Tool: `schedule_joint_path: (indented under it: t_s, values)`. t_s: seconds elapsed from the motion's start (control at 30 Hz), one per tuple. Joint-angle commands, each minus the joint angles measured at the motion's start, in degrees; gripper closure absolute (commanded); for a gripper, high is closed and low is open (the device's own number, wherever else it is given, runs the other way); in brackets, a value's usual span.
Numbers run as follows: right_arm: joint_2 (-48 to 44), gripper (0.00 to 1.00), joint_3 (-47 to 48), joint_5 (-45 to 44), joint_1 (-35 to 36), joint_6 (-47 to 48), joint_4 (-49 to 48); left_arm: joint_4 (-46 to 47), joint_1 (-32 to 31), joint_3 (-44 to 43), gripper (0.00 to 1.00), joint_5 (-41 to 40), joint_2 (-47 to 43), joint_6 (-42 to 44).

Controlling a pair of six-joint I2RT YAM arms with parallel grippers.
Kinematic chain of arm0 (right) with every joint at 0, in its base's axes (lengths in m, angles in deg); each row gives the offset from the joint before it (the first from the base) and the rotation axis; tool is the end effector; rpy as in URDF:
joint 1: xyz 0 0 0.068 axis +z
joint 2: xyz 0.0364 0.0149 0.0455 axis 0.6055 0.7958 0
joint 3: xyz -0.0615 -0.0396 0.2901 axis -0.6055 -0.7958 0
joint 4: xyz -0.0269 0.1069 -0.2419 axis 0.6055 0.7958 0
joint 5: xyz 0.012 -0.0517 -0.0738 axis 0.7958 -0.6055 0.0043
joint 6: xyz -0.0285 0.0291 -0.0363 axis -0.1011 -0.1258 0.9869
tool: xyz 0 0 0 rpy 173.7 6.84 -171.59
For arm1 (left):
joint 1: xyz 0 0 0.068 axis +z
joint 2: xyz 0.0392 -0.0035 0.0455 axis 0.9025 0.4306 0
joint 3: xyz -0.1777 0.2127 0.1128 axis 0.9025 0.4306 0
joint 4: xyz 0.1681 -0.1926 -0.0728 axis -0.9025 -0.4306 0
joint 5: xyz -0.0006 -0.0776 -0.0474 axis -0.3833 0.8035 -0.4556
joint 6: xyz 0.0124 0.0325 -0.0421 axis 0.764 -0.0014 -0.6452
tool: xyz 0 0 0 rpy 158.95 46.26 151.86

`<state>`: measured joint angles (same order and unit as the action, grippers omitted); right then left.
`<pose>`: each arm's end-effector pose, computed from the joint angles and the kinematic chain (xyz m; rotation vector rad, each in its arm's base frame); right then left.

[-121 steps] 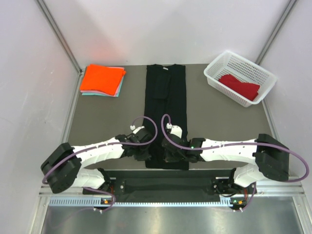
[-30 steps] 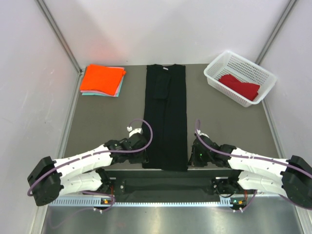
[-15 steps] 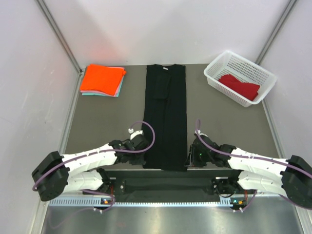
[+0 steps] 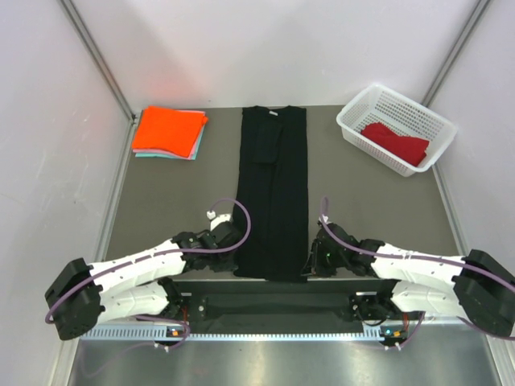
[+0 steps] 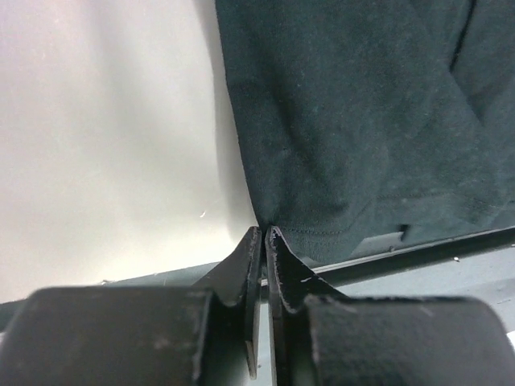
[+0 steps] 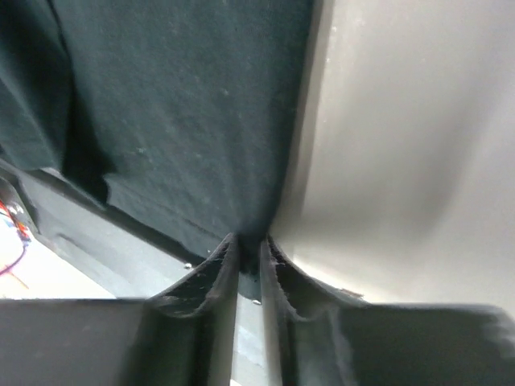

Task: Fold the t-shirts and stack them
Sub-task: Fold the tshirt

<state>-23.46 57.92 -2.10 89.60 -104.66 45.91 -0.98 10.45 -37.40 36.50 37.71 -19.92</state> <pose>0.1016 0.1392 0.1588 0.0961 2.7679 0.8337 0.1036 -0.1354 0.1935 -0.0461 2.7507 -0.4120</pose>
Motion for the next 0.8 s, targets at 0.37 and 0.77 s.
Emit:
schedule_joint_path:
  t_s: [0.37,0.77]
  values:
    - [-4.8,1.00,-0.8,-1.6,0.1,0.4,4.4,-5.1,0.2,-4.4,0.65,1.2,-1.2,0.6]
    - [-4.2,1.00,0.2,-1.6,0.2,0.3,3.4,6.0,0.4,-2.5,0.49,1.6,3.1,-0.1]
